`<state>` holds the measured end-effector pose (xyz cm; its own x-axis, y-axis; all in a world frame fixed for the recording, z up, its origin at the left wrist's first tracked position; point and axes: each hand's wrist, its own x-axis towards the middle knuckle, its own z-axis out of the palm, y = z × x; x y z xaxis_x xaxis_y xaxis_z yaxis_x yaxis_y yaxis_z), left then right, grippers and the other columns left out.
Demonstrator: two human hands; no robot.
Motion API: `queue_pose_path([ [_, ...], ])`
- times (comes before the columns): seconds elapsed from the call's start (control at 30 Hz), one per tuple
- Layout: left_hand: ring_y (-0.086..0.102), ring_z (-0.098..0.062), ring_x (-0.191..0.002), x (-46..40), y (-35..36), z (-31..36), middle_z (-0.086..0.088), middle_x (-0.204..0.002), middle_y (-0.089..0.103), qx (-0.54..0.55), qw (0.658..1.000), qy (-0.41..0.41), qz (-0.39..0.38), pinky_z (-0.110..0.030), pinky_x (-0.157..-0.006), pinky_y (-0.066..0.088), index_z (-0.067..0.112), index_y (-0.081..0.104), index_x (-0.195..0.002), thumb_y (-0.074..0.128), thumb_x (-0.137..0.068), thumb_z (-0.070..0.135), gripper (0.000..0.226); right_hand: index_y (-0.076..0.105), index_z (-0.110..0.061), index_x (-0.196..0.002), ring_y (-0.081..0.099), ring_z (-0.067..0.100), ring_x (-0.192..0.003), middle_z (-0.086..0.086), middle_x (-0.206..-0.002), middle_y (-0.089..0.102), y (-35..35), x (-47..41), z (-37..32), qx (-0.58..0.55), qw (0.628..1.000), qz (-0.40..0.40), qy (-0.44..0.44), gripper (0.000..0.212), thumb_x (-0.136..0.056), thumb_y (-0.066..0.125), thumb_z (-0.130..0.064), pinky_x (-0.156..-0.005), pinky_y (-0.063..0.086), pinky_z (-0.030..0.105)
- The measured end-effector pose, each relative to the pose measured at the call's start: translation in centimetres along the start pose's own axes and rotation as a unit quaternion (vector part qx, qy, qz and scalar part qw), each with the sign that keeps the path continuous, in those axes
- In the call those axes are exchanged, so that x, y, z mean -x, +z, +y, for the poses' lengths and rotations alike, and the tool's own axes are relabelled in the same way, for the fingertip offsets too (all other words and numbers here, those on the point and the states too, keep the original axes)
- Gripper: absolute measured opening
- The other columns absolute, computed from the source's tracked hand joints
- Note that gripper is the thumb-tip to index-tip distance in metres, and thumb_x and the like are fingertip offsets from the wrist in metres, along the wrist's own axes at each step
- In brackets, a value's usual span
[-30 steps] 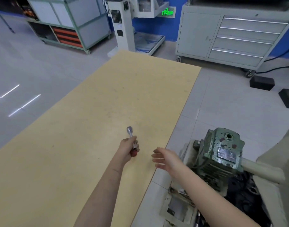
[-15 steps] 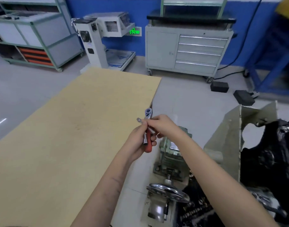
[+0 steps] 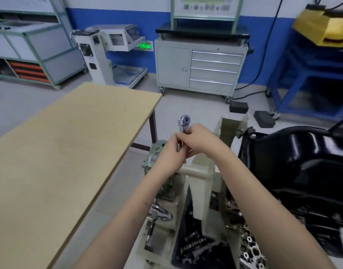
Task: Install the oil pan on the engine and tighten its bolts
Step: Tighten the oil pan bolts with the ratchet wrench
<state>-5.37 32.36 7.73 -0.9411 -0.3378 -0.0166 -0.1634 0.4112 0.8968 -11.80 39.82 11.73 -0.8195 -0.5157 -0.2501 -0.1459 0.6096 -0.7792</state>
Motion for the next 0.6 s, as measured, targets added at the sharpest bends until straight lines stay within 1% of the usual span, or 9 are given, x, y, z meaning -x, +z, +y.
queue_pose_path([
  [0.07,0.046,-0.007,-0.052,0.5,1.5,1.3,0.001,-0.069,0.053,0.039,0.999,0.017,-0.001,-0.019,-0.045,0.033,0.017,0.048,-0.103,0.048,-0.091,0.018,0.012,0.055,-0.006,-0.072,0.068,0.034,-0.069,0.013,-0.071,0.063,-1.6,1.5,0.7,0.063,0.997,0.046,-0.023,0.027,-0.093,0.043,-0.016,-0.064,0.057,0.039],
  [0.13,0.044,-0.004,-0.046,1.0,2.6,2.5,0.003,-0.065,0.051,0.104,0.993,0.059,0.003,-0.017,-0.043,0.036,0.027,0.048,-0.091,0.054,-0.089,0.015,0.014,0.058,-0.004,-0.080,0.067,0.033,-0.071,0.015,-0.081,0.066,-3.3,2.8,1.7,0.055,0.992,0.103,-0.048,0.025,-0.094,0.040,-0.014,-0.070,0.056,0.044],
  [0.2,0.041,0.001,-0.046,1.5,3.4,3.0,0.007,-0.063,0.047,0.120,0.986,0.110,0.024,-0.013,-0.048,0.037,0.038,0.045,-0.092,0.062,-0.085,0.018,0.027,0.055,-0.010,-0.078,0.067,0.027,-0.067,0.011,-0.081,0.066,-4.9,4.3,2.4,-0.090,0.978,0.171,-0.076,0.024,-0.096,0.040,-0.013,-0.068,0.057,0.041],
  [0.27,0.039,0.003,-0.050,1.9,3.9,3.2,0.009,-0.063,0.040,0.097,0.981,0.157,0.062,-0.008,-0.052,0.035,0.046,0.040,-0.102,0.068,-0.080,0.020,0.044,0.052,-0.012,-0.080,0.068,0.017,-0.059,0.009,-0.077,0.066,-6.4,5.9,2.6,-0.293,0.926,0.206,-0.118,0.020,-0.097,0.041,-0.013,-0.056,0.057,0.029],
  [0.33,0.039,0.002,-0.050,2.0,4.4,3.4,0.012,-0.060,0.037,0.077,0.973,0.197,0.091,-0.008,-0.053,0.035,0.044,0.037,-0.113,0.068,-0.078,0.018,0.054,0.053,-0.009,-0.083,0.068,0.015,-0.056,0.004,-0.066,0.067,-7.2,7.2,2.4,-0.395,0.883,0.193,-0.166,0.017,-0.097,0.044,-0.013,-0.051,0.053,0.021],
  [0.4,0.042,0.001,-0.049,2.0,4.9,3.8,0.012,-0.055,0.039,0.062,0.967,0.216,0.116,-0.008,-0.052,0.035,0.031,0.036,-0.126,0.069,-0.076,0.017,0.062,0.055,-0.011,-0.081,0.068,0.017,-0.056,0.001,-0.060,0.067,-7.2,8.0,2.2,-0.395,0.880,0.175,-0.196,0.017,-0.095,0.047,-0.013,-0.051,0.052,0.021],
  [0.43,0.043,0.001,-0.049,2.0,5.1,4.0,0.012,-0.054,0.040,0.061,0.964,0.226,0.129,-0.008,-0.051,0.035,0.029,0.034,-0.127,0.070,-0.075,0.016,0.065,0.057,-0.013,-0.079,0.068,0.017,-0.056,0.000,-0.059,0.067,-7.0,8.2,2.1,-0.386,0.883,0.174,-0.205,0.017,-0.095,0.049,-0.013,-0.052,0.053,0.023],
  [0.53,0.043,0.001,-0.048,1.9,5.1,4.3,0.012,-0.053,0.041,0.067,0.951,0.251,0.165,-0.006,-0.051,0.035,0.032,0.032,-0.123,0.070,-0.072,0.015,0.066,0.059,-0.013,-0.080,0.066,0.016,-0.057,-0.001,-0.061,0.065,-6.6,8.6,2.2,-0.389,0.878,0.184,-0.211,0.015,-0.093,0.052,-0.010,-0.054,0.055,0.025],
  [0.6,0.044,0.001,-0.047,1.9,5.0,4.5,0.012,-0.051,0.040,0.059,0.946,0.260,0.182,-0.007,-0.049,0.033,0.024,0.035,-0.124,0.070,-0.071,0.015,0.064,0.060,-0.012,-0.081,0.067,0.017,-0.058,0.004,-0.067,0.064,-6.4,8.7,2.3,-0.395,0.873,0.194,-0.212,0.012,-0.091,0.054,-0.010,-0.054,0.054,0.026],
])
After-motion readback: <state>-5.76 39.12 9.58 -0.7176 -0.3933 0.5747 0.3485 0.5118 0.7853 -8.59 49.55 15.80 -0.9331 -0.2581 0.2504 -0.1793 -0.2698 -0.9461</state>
